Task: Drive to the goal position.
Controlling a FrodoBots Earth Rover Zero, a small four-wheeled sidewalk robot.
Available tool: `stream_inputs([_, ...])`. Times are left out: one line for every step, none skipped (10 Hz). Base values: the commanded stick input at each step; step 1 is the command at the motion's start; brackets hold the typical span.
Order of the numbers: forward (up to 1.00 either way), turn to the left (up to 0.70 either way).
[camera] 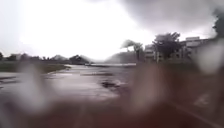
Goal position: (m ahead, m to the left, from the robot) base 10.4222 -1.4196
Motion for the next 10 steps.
stream_inputs([0.45, 0.0])
stream_inputs([0.45, 0.0])
stream_inputs([0.45, 0.0])
stream_inputs([0.45, 0.0])
stream_inputs([0.45, 0.0])
stream_inputs([0.45, 0.0])
stream_inputs([0.45, 0.0])
stream_inputs([0.45, 0.0])
stream_inputs([0.45, 0.0])
stream_inputs([0.45, 0.0])
